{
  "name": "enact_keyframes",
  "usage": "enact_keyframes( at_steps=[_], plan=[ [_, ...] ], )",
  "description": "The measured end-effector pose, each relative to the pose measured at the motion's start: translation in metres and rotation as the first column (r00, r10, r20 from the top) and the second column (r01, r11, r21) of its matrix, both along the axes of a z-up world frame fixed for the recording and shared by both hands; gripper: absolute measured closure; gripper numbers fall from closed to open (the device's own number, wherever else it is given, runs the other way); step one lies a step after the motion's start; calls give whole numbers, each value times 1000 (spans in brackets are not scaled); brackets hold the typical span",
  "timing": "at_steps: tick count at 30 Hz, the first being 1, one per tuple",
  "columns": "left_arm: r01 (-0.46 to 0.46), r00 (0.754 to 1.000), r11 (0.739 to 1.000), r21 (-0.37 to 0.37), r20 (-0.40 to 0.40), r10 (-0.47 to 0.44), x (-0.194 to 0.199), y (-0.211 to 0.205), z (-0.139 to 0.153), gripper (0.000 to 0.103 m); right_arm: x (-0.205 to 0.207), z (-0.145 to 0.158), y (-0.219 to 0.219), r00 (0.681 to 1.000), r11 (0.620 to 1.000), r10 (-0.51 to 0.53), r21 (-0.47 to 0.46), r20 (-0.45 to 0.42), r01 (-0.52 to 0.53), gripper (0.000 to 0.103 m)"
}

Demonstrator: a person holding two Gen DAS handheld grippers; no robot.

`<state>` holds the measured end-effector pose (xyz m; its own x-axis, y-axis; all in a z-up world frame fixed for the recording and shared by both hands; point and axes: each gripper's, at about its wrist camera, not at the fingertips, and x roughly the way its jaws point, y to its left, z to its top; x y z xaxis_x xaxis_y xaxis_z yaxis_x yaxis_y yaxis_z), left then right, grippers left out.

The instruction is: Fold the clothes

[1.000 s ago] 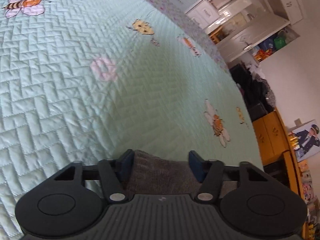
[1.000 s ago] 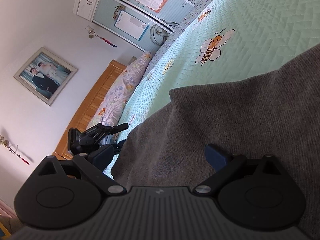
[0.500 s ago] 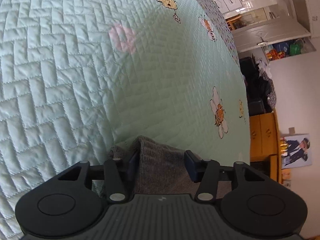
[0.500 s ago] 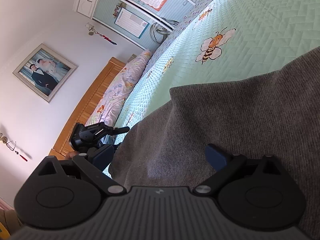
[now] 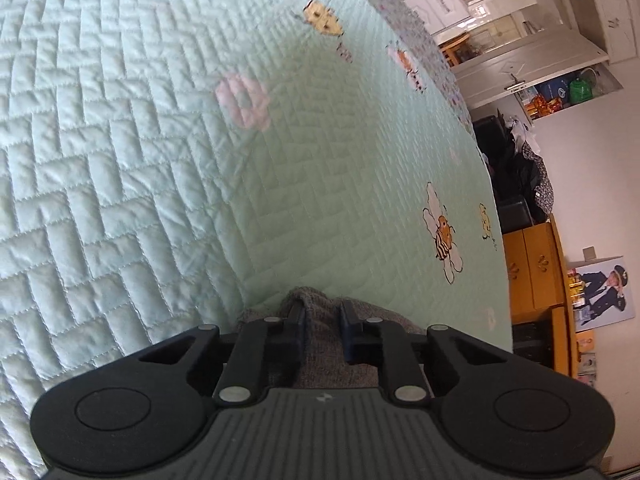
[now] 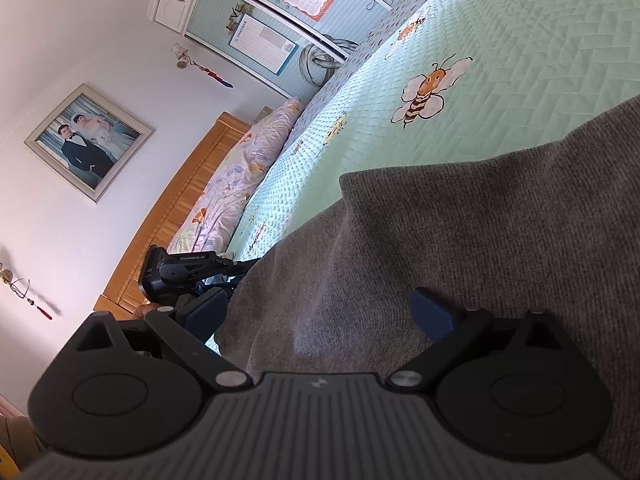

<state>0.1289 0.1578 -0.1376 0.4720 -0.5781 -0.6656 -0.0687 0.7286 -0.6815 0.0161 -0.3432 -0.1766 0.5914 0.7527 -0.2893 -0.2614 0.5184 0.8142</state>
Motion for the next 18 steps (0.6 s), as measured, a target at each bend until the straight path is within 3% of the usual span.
enact_keyframes(
  at_steps=[3, 6, 8, 10, 13, 18],
  plan=[
    [-2, 996, 982, 188, 86, -14, -17, -20, 21, 90, -1, 1, 2, 1000, 1000, 0, -15, -1, 0, 5],
    [-33, 987, 901, 433, 154, -38, -31, -47, 35, 91, -1, 3, 6, 1000, 999, -3, -39, -3, 3, 5],
    [-60, 984, 872, 486, 177, -31, -33, -54, 36, 90, -2, 3, 9, 1000, 998, -4, -61, 5, 4, 5],
    [-82, 982, 857, 509, 189, -18, -33, -57, 37, 90, -3, 4, 12, 1000, 997, -4, -82, 13, 5, 5],
    [-112, 980, 857, 504, 200, 11, -31, -52, 33, 88, -4, 4, 16, 1000, 993, -4, -115, 25, 7, 5],
    [-236, 967, 910, 342, 179, 183, -33, -30, 14, 81, -5, -2, 3, 999, 1000, -20, -22, 27, 21, 5]
  ],
)
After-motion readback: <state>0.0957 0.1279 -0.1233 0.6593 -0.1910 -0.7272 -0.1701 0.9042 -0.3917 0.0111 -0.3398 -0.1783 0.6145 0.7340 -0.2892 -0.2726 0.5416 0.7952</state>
